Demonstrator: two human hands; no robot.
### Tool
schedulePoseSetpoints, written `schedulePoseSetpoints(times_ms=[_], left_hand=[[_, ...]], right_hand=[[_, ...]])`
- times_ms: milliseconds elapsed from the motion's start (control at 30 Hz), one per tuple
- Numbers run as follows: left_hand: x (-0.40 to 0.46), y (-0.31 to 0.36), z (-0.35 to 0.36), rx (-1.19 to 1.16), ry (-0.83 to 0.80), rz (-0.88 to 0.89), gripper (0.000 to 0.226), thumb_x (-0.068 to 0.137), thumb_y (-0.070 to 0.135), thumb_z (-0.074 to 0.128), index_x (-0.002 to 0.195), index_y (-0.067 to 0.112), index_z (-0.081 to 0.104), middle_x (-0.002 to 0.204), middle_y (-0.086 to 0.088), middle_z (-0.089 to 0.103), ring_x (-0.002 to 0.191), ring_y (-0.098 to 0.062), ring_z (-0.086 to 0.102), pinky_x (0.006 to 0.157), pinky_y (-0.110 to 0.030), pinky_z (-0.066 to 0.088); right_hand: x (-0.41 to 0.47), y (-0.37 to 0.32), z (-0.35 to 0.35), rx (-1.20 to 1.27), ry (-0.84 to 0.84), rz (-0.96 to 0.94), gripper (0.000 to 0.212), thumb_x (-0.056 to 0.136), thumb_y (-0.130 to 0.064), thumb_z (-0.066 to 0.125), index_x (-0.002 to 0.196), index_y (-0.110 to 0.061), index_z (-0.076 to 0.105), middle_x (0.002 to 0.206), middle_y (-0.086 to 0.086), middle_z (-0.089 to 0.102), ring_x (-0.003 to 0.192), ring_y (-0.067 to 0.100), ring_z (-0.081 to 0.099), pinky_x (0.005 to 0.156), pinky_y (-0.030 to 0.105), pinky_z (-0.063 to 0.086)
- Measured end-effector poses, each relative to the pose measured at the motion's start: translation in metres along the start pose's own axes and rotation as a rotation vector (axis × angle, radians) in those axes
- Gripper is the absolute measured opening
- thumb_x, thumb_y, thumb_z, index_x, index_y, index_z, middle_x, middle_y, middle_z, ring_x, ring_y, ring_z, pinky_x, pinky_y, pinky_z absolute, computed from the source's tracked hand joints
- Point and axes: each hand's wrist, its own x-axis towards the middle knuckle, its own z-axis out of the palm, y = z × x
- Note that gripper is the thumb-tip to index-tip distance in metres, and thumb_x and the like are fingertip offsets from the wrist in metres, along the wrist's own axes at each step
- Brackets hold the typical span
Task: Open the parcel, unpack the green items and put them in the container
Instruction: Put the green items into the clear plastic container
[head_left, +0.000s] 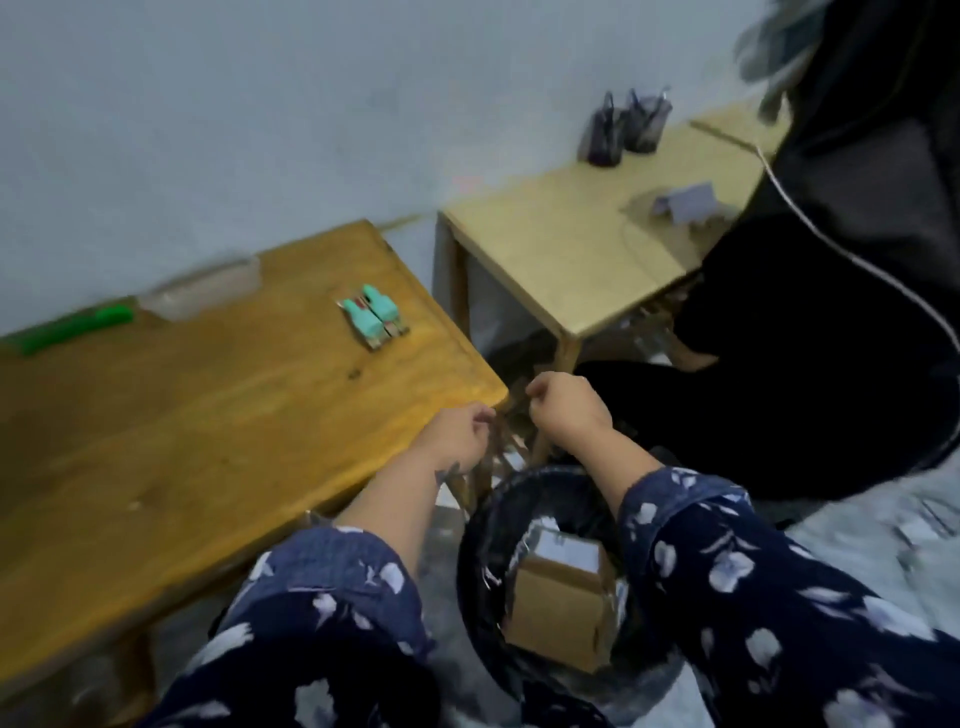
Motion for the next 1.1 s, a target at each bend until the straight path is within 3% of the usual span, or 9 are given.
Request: schedulePoseSetpoints(times_ms=[133, 267, 367, 500, 633, 767, 933, 1100], left_hand=[[0.002, -0.031, -0.070, -0.011, 0.122, -0.033, 0.029, 0.095, 0.015, 0.047, 0.120, 0.018, 0.062, 0.117, -0.008, 0.066, 0.105, -0.025, 0.062, 0.092, -0.032, 0.048], [0.005, -0.083, -0.132, 0.068, 0.211, -0.102, 0.032, 0.095, 0.014, 0.047, 0.123, 0.017, 0.061, 0.130, -0.005, 0.060, 0.118, -0.024, 0.055, 0.095, -0.026, 0.040], [0.009, -0.131, -0.170, 0.129, 0.245, -0.169, 0.035, 0.094, 0.014, 0.047, 0.127, 0.019, 0.058, 0.137, -0.006, 0.054, 0.122, -0.025, 0.052, 0.098, -0.028, 0.040], [0.013, -0.200, -0.205, 0.200, 0.291, -0.218, 0.039, 0.093, 0.020, 0.048, 0.131, 0.023, 0.054, 0.142, -0.002, 0.046, 0.130, -0.024, 0.043, 0.108, -0.039, 0.037], [0.014, -0.245, -0.222, 0.308, 0.320, -0.276, 0.049, 0.099, 0.032, 0.042, 0.146, 0.027, 0.032, 0.158, 0.005, 0.020, 0.146, -0.018, 0.014, 0.118, -0.045, 0.018], [0.018, -0.269, -0.224, 0.332, 0.344, -0.285, 0.055, 0.100, 0.044, 0.027, 0.152, 0.030, 0.013, 0.161, 0.008, 0.000, 0.148, -0.014, -0.006, 0.119, -0.051, 0.000], [0.020, -0.287, -0.216, 0.431, 0.429, -0.213, 0.058, 0.098, 0.051, 0.016, 0.152, 0.033, 0.010, 0.161, 0.009, 0.000, 0.147, -0.012, -0.009, 0.118, -0.051, -0.004], [0.019, -0.282, -0.216, 0.430, 0.442, -0.219, 0.058, 0.096, 0.052, 0.018, 0.151, 0.034, 0.012, 0.161, 0.009, 0.002, 0.148, -0.012, -0.008, 0.118, -0.052, -0.003]], right_hand=[[0.016, -0.068, -0.002, -0.015, -0.006, -0.117, 0.034, 0.084, -0.014, 0.047, 0.110, -0.027, 0.066, 0.114, 0.003, 0.066, 0.099, 0.025, 0.064, 0.081, 0.037, 0.055], [0.040, -0.128, 0.017, -0.035, -0.013, -0.162, 0.031, 0.087, -0.015, 0.051, 0.113, -0.025, 0.064, 0.108, 0.003, 0.066, 0.090, 0.022, 0.066, 0.079, 0.038, 0.057], [0.065, -0.167, 0.037, -0.088, -0.024, -0.189, 0.036, 0.087, -0.024, 0.056, 0.123, -0.024, 0.059, 0.116, 0.006, 0.063, 0.103, 0.023, 0.061, 0.087, 0.040, 0.054], [0.095, -0.199, 0.067, -0.195, -0.011, -0.152, 0.061, 0.084, -0.045, 0.060, 0.137, -0.019, 0.044, 0.135, 0.009, 0.047, 0.124, 0.028, 0.043, 0.100, 0.041, 0.043], [0.117, -0.211, 0.096, -0.193, 0.059, -0.045, 0.077, 0.076, -0.053, 0.067, 0.137, -0.013, 0.041, 0.135, 0.011, 0.042, 0.124, 0.029, 0.042, 0.102, 0.041, 0.040], [0.130, -0.223, 0.113, -0.218, 0.126, 0.029, 0.079, 0.075, -0.046, 0.071, 0.137, -0.010, 0.036, 0.136, 0.014, 0.041, 0.124, 0.032, 0.039, 0.102, 0.040, 0.036], [0.144, -0.250, 0.117, -0.095, 0.035, 0.038, 0.082, 0.069, -0.042, 0.077, 0.135, -0.012, 0.039, 0.130, 0.009, 0.048, 0.120, 0.026, 0.045, 0.097, 0.039, 0.044], [0.154, -0.305, 0.128, -0.047, -0.038, -0.158, 0.082, 0.064, -0.041, 0.077, 0.134, -0.022, 0.040, 0.128, 0.001, 0.051, 0.117, 0.022, 0.047, 0.099, 0.044, 0.043]])
